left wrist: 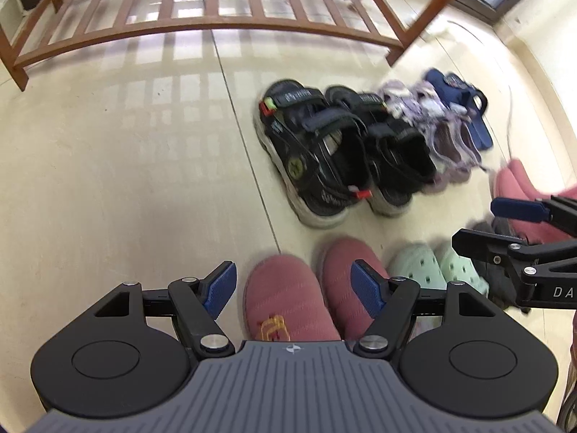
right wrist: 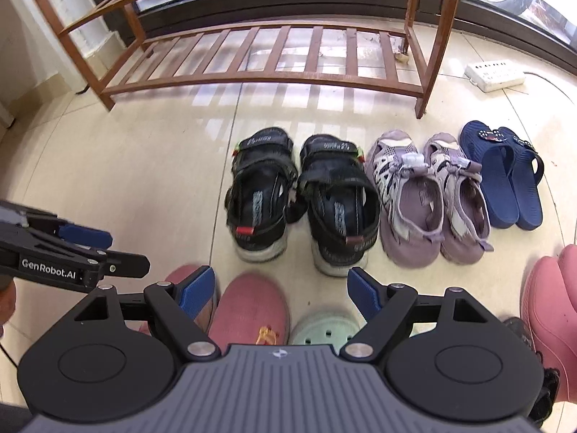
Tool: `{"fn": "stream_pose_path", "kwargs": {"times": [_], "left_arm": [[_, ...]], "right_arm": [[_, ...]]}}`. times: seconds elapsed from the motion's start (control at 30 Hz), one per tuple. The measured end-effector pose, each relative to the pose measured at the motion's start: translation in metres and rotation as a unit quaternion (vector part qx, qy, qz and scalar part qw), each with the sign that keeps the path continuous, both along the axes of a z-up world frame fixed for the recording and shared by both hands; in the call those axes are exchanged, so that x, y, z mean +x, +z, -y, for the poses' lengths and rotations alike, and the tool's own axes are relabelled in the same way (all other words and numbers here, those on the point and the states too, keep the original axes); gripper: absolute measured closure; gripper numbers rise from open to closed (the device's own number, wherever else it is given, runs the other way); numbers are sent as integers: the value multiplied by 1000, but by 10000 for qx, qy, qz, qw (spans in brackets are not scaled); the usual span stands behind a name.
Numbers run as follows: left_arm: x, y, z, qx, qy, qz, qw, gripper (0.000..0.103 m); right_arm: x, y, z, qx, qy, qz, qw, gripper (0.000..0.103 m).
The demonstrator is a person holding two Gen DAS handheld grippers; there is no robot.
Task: Organize scattered shoes
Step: 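Move both grippers back to the black velcro sandals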
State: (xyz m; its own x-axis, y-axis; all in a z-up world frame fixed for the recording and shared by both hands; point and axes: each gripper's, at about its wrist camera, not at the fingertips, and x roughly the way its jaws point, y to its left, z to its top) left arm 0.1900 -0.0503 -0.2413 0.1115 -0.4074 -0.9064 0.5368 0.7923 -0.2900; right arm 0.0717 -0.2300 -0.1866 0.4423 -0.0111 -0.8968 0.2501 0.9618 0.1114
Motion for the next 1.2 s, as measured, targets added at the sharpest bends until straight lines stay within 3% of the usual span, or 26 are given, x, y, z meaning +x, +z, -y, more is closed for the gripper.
{"fn": "stream_pose_path", "kwargs": {"times": [0.37, 0.8, 0.93, 1.2], "left_arm": [[26, -18, 30, 151, 132, 248, 9995, 31], [54, -56, 55, 352, 437, -26, 9984, 32], [57, -58, 54, 331, 591, -130, 9976, 31], [63, -62, 52, 289, 896, -337, 9950, 31]], "right_arm": [[54, -28, 31, 28, -118, -138, 9998, 19], [105, -76, 40, 150, -153, -460, 9987, 27], [108, -85, 47, 184, -275, -466, 9984, 29], [87, -70, 69, 206, -403, -168, 9988, 29]]}}
